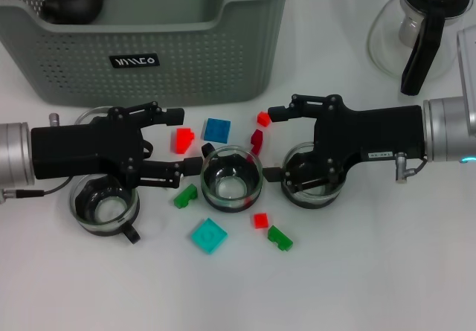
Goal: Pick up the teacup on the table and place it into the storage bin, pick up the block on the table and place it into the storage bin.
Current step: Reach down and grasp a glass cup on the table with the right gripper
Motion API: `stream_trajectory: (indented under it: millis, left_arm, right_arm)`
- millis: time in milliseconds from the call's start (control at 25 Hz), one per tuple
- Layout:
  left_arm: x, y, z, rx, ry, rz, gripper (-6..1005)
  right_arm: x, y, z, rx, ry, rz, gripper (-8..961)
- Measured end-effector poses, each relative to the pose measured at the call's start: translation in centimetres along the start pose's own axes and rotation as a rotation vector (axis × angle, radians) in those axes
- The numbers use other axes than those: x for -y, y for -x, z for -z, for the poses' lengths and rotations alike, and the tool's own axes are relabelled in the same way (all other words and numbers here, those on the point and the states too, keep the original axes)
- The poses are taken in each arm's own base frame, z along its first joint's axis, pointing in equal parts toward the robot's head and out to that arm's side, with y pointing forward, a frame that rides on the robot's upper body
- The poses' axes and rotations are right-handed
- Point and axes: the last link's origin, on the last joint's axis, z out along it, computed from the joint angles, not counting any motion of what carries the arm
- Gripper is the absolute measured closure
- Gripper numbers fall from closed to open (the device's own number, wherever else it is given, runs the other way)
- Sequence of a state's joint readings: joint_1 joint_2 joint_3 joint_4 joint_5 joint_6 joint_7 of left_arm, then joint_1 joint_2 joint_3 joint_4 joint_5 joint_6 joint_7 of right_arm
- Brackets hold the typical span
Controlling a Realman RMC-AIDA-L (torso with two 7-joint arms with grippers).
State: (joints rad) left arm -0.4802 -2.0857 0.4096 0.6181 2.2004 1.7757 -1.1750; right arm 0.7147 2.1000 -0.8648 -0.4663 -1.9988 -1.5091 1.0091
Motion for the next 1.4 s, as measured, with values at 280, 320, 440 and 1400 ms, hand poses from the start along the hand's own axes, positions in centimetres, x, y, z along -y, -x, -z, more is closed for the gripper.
stream_trajectory:
  millis: [280, 320, 440, 1400]
  left_arm:
    - [-0.1, 0.0, -0.1, -0.001, 0.003, 0.001, 67]
    - [-0.1, 0.0, -0.1, -0.001, 0.003, 0.001, 67]
    - [-0.1, 0.0, -0.1, -0.001, 0.003, 0.001, 67]
    - [-0.7, -0.1, 0.4, -0.015, 0.039, 0.005, 67]
  right_arm:
    - [0.0, 0.0, 0.0, 0.000, 0.002, -0.001, 6]
    - [0.0, 0.0, 0.0, 0.000, 0.002, -0.001, 6]
    - [0.0, 0.0, 0.0, 0.000, 0.001, -0.001, 6]
    - [0.6, 2.4, 4.4, -0.245, 0.106, -0.108, 7]
